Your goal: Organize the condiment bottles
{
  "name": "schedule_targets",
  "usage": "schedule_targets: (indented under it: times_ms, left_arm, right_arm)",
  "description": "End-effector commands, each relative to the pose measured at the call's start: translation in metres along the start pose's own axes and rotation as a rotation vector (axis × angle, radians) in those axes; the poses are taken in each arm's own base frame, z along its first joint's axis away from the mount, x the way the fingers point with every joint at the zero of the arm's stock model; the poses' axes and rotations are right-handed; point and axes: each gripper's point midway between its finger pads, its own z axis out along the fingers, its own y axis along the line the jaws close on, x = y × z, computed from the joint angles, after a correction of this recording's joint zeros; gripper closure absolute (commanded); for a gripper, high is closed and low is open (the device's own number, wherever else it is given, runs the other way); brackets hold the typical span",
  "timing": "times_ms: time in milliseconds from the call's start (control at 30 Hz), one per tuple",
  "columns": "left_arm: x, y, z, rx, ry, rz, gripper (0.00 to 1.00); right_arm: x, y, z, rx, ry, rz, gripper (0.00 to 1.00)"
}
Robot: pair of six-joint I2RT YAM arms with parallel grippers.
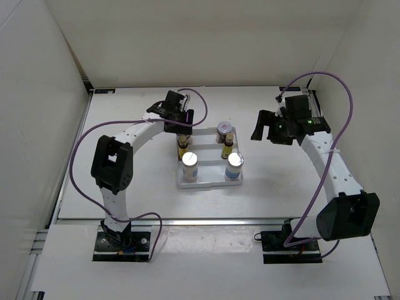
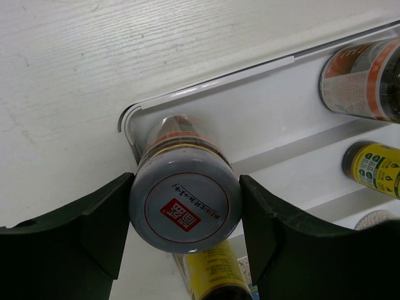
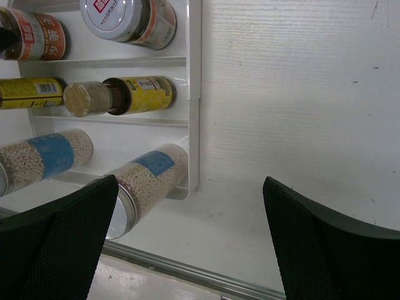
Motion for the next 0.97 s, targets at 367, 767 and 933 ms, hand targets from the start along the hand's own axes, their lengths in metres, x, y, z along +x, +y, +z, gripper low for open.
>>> schedule_targets:
  times_ms: [367,767,933]
  left_arm:
    - [-0.063,0.002,-0.049,-0.066,-0.202,0.028,0.00]
    - [-0.159,0.047,-0.283,-0.149,-0.679,-0.022,0.00]
    - [-0.146,0.108,-0.367,-0.305,-0.897,-0.110,0.00]
  right_arm:
    - [-0.015,-0.010,-0.014,0.080,-0.070,0.012,0.00]
    - [-0.045,-0.016,-0.036,0.167,-0.155,0.006,0.00]
    - [-0.053,-0.011,-0.055,0.156,-0.204,-0.031,0.00]
